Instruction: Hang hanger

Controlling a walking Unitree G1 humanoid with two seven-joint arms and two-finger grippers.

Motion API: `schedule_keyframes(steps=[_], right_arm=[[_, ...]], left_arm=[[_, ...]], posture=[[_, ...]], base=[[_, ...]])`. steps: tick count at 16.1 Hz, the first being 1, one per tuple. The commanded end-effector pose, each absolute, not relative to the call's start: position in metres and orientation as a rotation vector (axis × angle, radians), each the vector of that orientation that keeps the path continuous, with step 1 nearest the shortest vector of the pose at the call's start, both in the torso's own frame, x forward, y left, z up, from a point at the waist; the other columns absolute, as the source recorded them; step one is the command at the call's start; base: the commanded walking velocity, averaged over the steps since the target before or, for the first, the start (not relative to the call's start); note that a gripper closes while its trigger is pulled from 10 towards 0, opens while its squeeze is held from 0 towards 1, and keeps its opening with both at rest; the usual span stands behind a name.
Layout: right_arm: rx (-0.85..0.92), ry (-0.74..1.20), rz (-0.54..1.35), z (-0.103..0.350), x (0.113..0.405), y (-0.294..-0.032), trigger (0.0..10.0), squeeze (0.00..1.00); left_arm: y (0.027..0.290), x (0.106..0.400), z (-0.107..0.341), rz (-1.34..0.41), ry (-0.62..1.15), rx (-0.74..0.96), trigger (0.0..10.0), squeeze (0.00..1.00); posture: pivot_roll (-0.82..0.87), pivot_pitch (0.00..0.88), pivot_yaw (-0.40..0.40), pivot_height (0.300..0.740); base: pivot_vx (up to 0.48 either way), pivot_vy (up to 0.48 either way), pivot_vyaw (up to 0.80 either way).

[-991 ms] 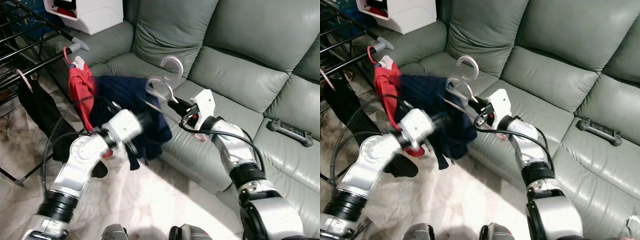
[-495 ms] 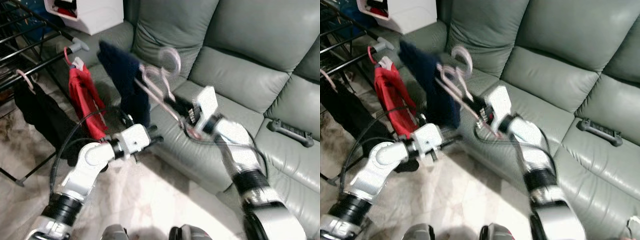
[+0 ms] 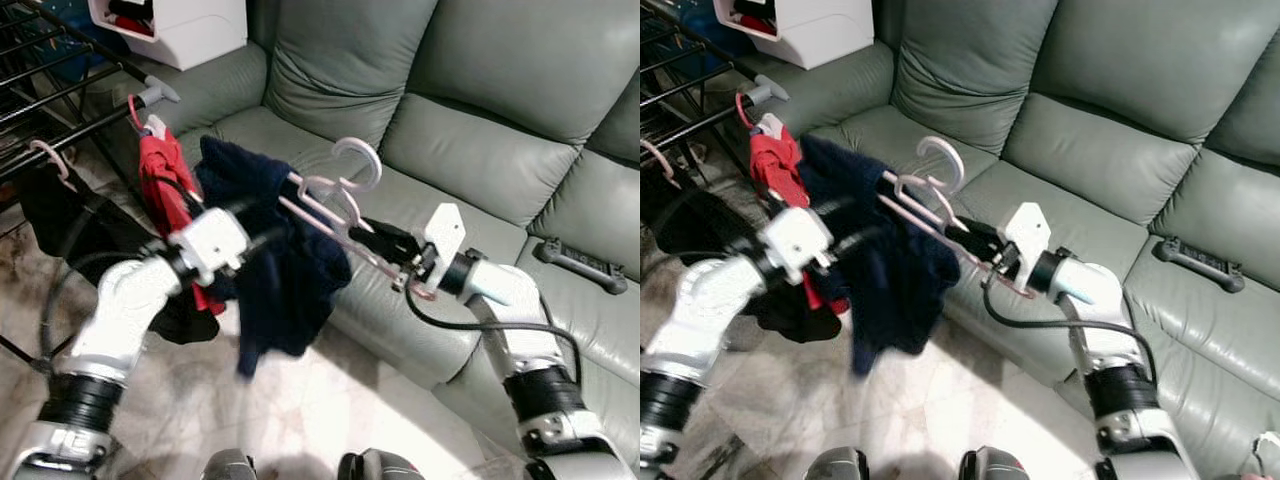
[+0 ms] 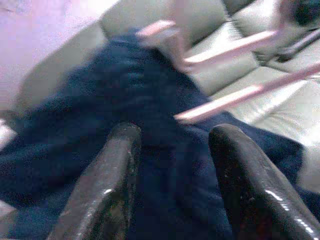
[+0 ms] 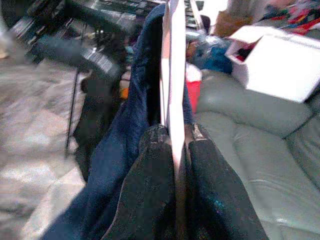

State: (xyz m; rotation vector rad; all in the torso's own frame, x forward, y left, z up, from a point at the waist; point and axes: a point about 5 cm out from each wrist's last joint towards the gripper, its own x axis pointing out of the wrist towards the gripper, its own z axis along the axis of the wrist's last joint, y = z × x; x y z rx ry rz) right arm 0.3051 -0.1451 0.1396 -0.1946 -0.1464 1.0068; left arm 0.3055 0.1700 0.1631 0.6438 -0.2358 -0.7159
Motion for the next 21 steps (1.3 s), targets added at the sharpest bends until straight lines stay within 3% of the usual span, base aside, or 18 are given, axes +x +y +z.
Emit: schedule_keyframes(steps=[1, 7, 11, 13, 14, 15, 17, 21], right_arm=[[-0.197, -0.172, 1.072, 0.148, 0.300, -0.143, 10.0, 0.00], [-0.294, -0.074, 1.145, 0.141, 0.299, -0.164, 10.0, 0.00], [-0.395, -0.020, 1.234, 0.140, 0.296, -0.172, 10.0, 0.00], [-0.407, -0.025, 1.244, 0.141, 0.297, -0.172, 10.0, 0.00], [-0.410, -0.036, 1.249, 0.142, 0.297, -0.170, 10.0, 0.00], [-0.413, -0.044, 1.255, 0.142, 0.298, -0.167, 10.0, 0.00], [-0.444, -0.058, 1.290, 0.139, 0.296, -0.159, 10.0, 0.00], [-0.491, -0.084, 1.326, 0.132, 0.289, -0.148, 10.0, 0.00]], left_arm=[[0.178, 0.310, 0.177, -0.680, -0.280, 0.674, 10.0, 1.00], [0.195, 0.307, 0.181, -0.709, -0.251, 0.767, 10.0, 1.00], [0.202, 0.294, 0.149, -0.961, -0.125, 0.969, 10.0, 1.00], [0.202, 0.295, 0.147, -1.009, -0.087, 0.970, 10.0, 1.00], [0.202, 0.297, 0.146, -1.039, -0.065, 0.968, 10.0, 0.78], [0.202, 0.300, 0.144, -1.061, -0.042, 0.986, 7.0, 0.00], [0.203, 0.311, 0.141, -1.069, -0.015, 1.036, 0.0, 0.00], [0.202, 0.316, 0.133, -1.106, 0.034, 1.053, 0.0, 0.00]], posture=[[-0.03, 0.041, -0.003, 0.740], [-0.02, 0.045, -0.008, 0.740], [-0.02, 0.051, -0.005, 0.740], [-0.01, 0.047, -0.002, 0.740], [-0.01, 0.043, 0.002, 0.740], [-0.01, 0.037, 0.006, 0.740], [-0.02, 0.026, 0.004, 0.740], [-0.03, 0.002, 0.004, 0.740]], base=[[0.000, 0.000, 0.00], [0.000, 0.000, 0.00], [0.000, 0.000, 0.00], [0.000, 0.000, 0.00], [0.000, 0.000, 0.00], [0.000, 0.000, 0.00], [0.000, 0.000, 0.00], [0.000, 0.000, 0.00]])
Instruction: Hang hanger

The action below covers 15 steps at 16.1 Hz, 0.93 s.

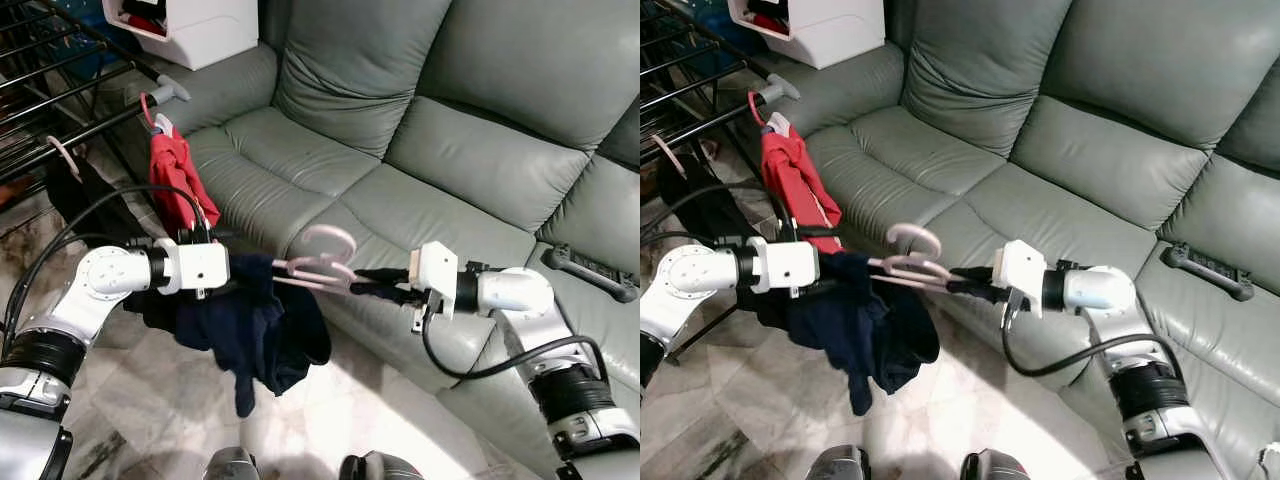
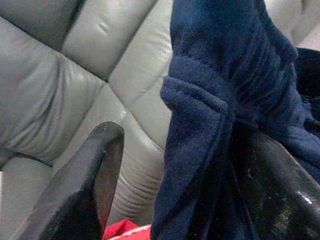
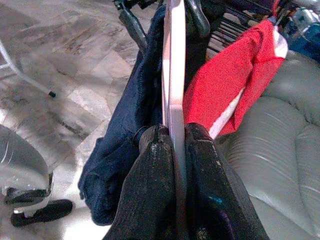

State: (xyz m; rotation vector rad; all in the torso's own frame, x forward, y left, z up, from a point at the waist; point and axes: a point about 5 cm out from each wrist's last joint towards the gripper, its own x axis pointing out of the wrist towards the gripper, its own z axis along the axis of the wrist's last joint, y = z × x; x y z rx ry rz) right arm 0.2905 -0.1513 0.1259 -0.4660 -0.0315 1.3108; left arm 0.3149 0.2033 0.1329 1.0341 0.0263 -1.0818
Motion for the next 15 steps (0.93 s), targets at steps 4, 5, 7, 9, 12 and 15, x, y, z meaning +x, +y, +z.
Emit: schedule_keyframes(steps=[4, 5, 7, 9, 12, 15], right_arm=[[-0.515, -0.115, 1.270, 0.131, 0.291, -0.148, 10.0, 0.00], [-0.515, -0.122, 1.257, 0.129, 0.290, -0.146, 10.0, 0.00], [-0.544, -0.122, 1.266, 0.124, 0.287, -0.143, 10.0, 0.00], [-0.581, -0.145, 1.245, 0.121, 0.289, -0.137, 10.0, 0.00], [-0.606, -0.147, 1.250, 0.116, 0.288, -0.131, 10.0, 0.00], [-0.628, -0.145, 1.237, 0.112, 0.290, -0.131, 10.0, 0.00]], left_arm=[[0.201, 0.321, 0.130, -1.152, 0.082, 1.060, 0.0, 0.00], [0.201, 0.324, 0.131, -1.155, 0.096, 1.058, 0.0, 0.00], [0.198, 0.327, 0.134, -1.158, 0.102, 1.030, 0.0, 0.00], [0.195, 0.327, 0.134, -1.185, 0.108, 1.000, 0.0, 0.00], [0.193, 0.326, 0.131, -1.231, 0.138, 0.993, 0.0, 0.00], [0.191, 0.327, 0.133, -1.279, 0.184, 0.995, 0.0, 0.00]], posture=[[-0.03, 0.007, 0.024, 0.740], [-0.03, 0.012, 0.020, 0.740], [-0.03, 0.013, 0.020, 0.740], [-0.03, 0.014, 0.023, 0.740], [-0.04, 0.016, 0.020, 0.740], [-0.04, 0.014, 0.018, 0.740]], base=[[0.000, 0.000, 0.00], [0.000, 0.000, 0.00], [0.000, 0.000, 0.00], [0.000, 0.000, 0.00], [0.000, 0.000, 0.00], [0.000, 0.000, 0.00]])
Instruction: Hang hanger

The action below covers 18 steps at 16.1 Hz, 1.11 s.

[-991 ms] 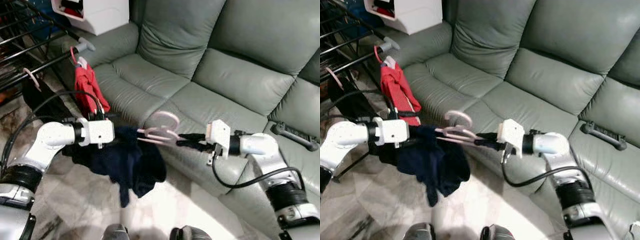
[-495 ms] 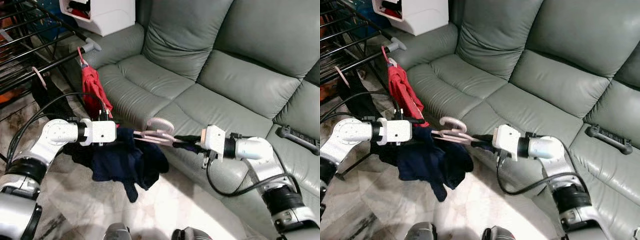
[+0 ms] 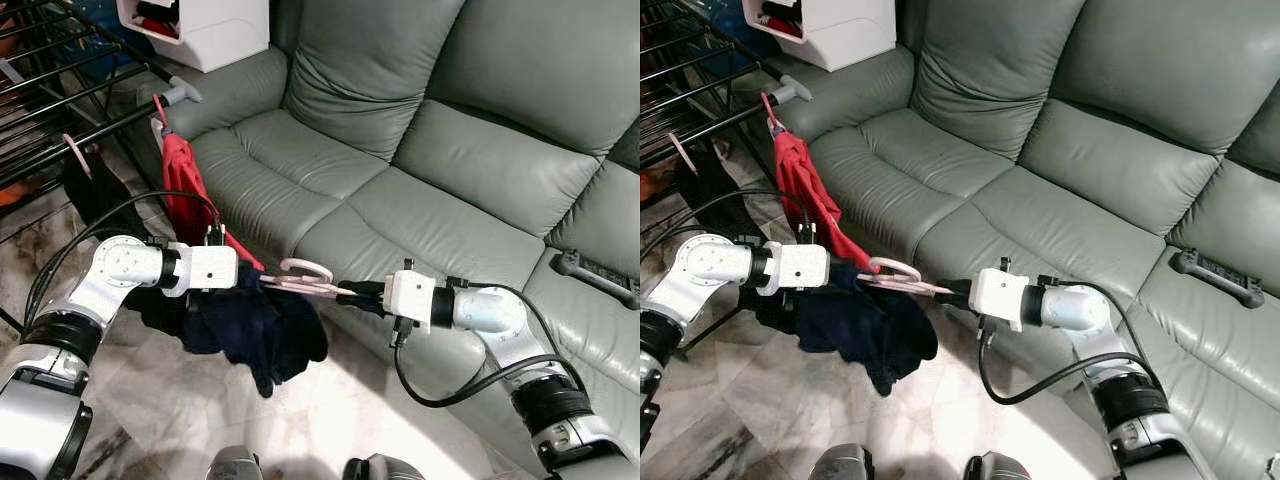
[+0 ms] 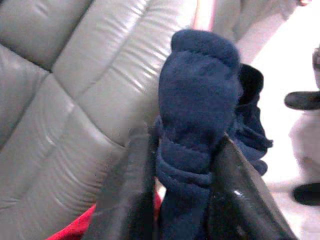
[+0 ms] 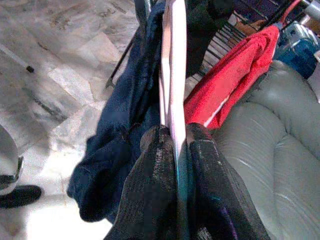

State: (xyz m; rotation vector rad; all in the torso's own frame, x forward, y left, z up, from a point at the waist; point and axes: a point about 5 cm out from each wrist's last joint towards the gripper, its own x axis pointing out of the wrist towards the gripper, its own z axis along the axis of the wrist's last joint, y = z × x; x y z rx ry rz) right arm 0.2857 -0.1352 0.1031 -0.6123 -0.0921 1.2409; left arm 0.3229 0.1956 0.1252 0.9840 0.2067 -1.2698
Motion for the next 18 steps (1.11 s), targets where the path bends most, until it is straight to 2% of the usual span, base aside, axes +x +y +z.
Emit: schedule_keyframes(steps=[1, 9, 15, 16, 17, 18], right_arm=[[-0.642, -0.146, 1.227, 0.111, 0.291, -0.132, 10.0, 0.00], [-0.631, -0.192, 1.177, 0.111, 0.293, -0.124, 10.0, 0.00], [-0.600, -0.190, 1.060, 0.113, 0.302, -0.123, 10.0, 0.00], [-0.563, -0.181, 1.049, 0.114, 0.303, -0.122, 10.0, 0.11], [-0.512, -0.185, 1.027, 0.118, 0.306, -0.123, 10.0, 1.00], [-0.490, -0.184, 1.010, 0.119, 0.308, -0.124, 10.0, 1.00]], left_arm=[[0.192, 0.327, 0.133, -1.287, 0.195, 0.981, 0.0, 0.00], [0.184, 0.324, 0.127, -1.329, 0.230, 0.946, 0.0, 0.00], [0.184, 0.319, 0.117, -1.317, 0.246, 0.854, 0.0, 0.00], [0.184, 0.318, 0.114, -1.310, 0.258, 0.821, 0.0, 0.00], [0.185, 0.317, 0.112, -1.301, 0.259, 0.803, 0.0, 0.00], [0.185, 0.317, 0.111, -1.296, 0.257, 0.796, 0.0, 0.00]], posture=[[-0.04, 0.014, 0.018, 0.740], [-0.04, 0.020, 0.022, 0.740], [-0.04, 0.019, 0.018, 0.740], [-0.04, 0.017, 0.017, 0.740], [-0.04, 0.018, 0.015, 0.740], [-0.04, 0.018, 0.015, 0.740]], base=[[0.000, 0.000, 0.00], [0.000, 0.000, 0.00], [0.000, 0.000, 0.00], [0.000, 0.000, 0.00], [0.000, 0.000, 0.00], [0.000, 0.000, 0.00]])
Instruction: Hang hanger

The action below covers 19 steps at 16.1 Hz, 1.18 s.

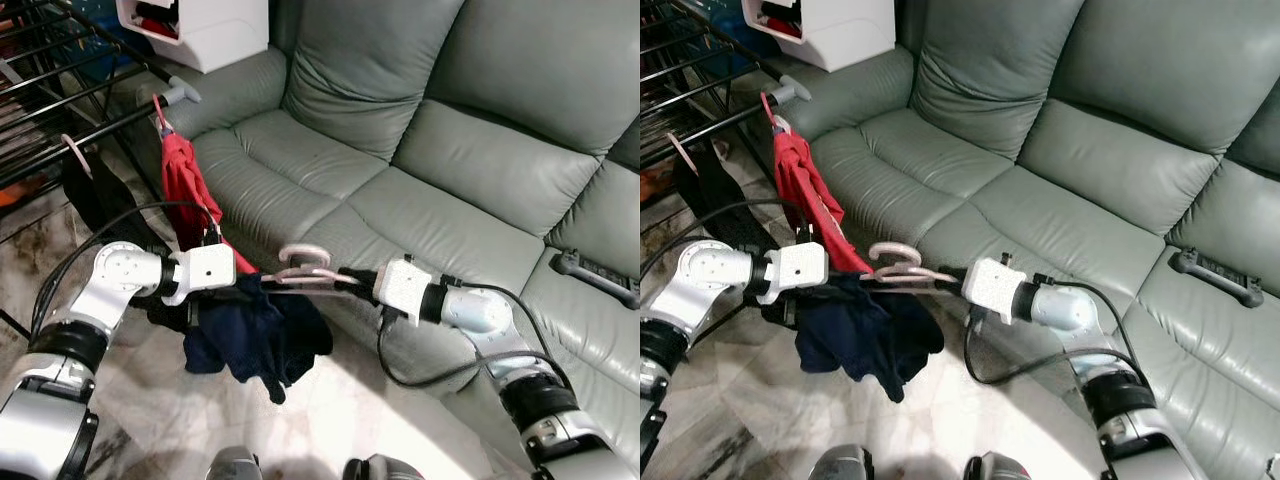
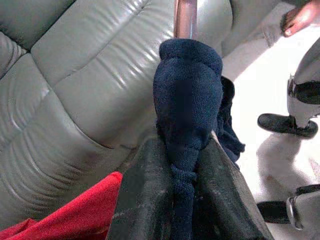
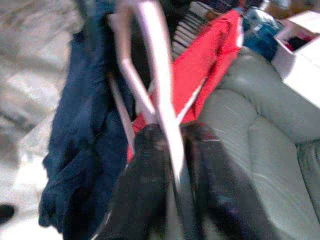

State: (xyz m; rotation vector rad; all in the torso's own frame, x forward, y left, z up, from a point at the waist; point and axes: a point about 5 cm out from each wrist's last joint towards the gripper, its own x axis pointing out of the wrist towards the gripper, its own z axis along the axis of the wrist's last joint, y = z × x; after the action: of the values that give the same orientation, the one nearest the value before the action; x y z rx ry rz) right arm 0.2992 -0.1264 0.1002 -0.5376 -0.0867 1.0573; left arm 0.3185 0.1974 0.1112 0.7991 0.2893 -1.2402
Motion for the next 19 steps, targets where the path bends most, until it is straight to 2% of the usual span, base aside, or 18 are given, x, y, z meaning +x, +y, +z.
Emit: schedule_keyframes(steps=[1, 4, 5, 7, 8, 10, 12, 14, 16, 17, 19], right_arm=[[-0.493, -0.172, 0.953, 0.124, 0.315, -0.125, 10.0, 1.00], [-0.500, -0.191, 0.872, 0.143, 0.327, -0.131, 10.0, 1.00], [-0.444, -0.180, 0.868, 0.149, 0.330, -0.133, 10.0, 1.00], [-0.656, -0.233, 0.896, 0.158, 0.328, -0.137, 10.0, 1.00], [-0.680, -0.215, 0.925, 0.156, 0.327, -0.138, 10.0, 1.00], [-0.527, -0.124, 0.991, 0.157, 0.329, -0.140, 10.0, 1.00], [-0.419, -0.307, 0.810, 0.184, 0.338, -0.143, 10.0, 1.00], [-0.381, -0.350, 0.694, 0.192, 0.343, -0.152, 10.0, 1.00], [-0.373, -0.324, 0.719, 0.187, 0.342, -0.153, 10.0, 1.00], [-0.351, -0.223, 0.899, 0.171, 0.330, -0.146, 10.0, 1.00], [-0.379, -0.088, 1.109, 0.153, 0.313, -0.146, 10.0, 1.00]], left_arm=[[0.188, 0.316, 0.108, -1.266, 0.261, 0.776, 0.0, 0.00], [0.197, 0.312, 0.099, -1.221, 0.291, 0.753, 0.0, 0.00], [0.199, 0.311, 0.097, -1.215, 0.299, 0.747, 0.0, 0.00], [0.204, 0.309, 0.092, -1.189, 0.324, 0.732, 0.0, 0.00], [0.207, 0.309, 0.090, -1.172, 0.330, 0.723, 0.0, 0.00], [0.212, 0.308, 0.086, -1.124, 0.347, 0.692, 0.0, 0.00], [0.223, 0.311, 0.077, -0.950, 0.376, 0.598, 0.0, 0.00], [0.224, 0.304, 0.068, -0.922, 0.378, 0.565, 0.0, 0.00], [0.222, 0.302, 0.066, -0.933, 0.379, 0.577, 0.0, 0.00], [0.222, 0.304, 0.067, -0.930, 0.372, 0.591, 0.0, 0.00], [0.221, 0.306, 0.070, -0.934, 0.355, 0.605, 0.0, 0.00]], posture=[[-0.05, 0.020, 0.014, 0.740], [-0.05, 0.028, 0.008, 0.740], [-0.05, 0.028, 0.008, 0.740], [-0.05, 0.034, 0.008, 0.740], [-0.05, 0.034, 0.008, 0.740], [-0.05, 0.033, 0.009, 0.740], [-0.05, 0.033, 0.012, 0.740], [-0.06, 0.033, 0.013, 0.740], [-0.06, 0.033, 0.011, 0.740], [-0.06, 0.033, 0.011, 0.740], [-0.05, 0.030, 0.009, 0.740]], base=[[0.000, 0.000, 0.00], [0.000, 0.000, 0.00], [0.000, 0.000, 0.00], [0.000, 0.000, 0.00], [0.000, 0.000, 0.00], [0.000, 0.000, 0.00], [0.000, 0.000, 0.00], [0.000, 0.000, 0.00], [0.000, 0.000, 0.00], [0.000, 0.000, 0.00], [0.000, 0.000, 0.00]])
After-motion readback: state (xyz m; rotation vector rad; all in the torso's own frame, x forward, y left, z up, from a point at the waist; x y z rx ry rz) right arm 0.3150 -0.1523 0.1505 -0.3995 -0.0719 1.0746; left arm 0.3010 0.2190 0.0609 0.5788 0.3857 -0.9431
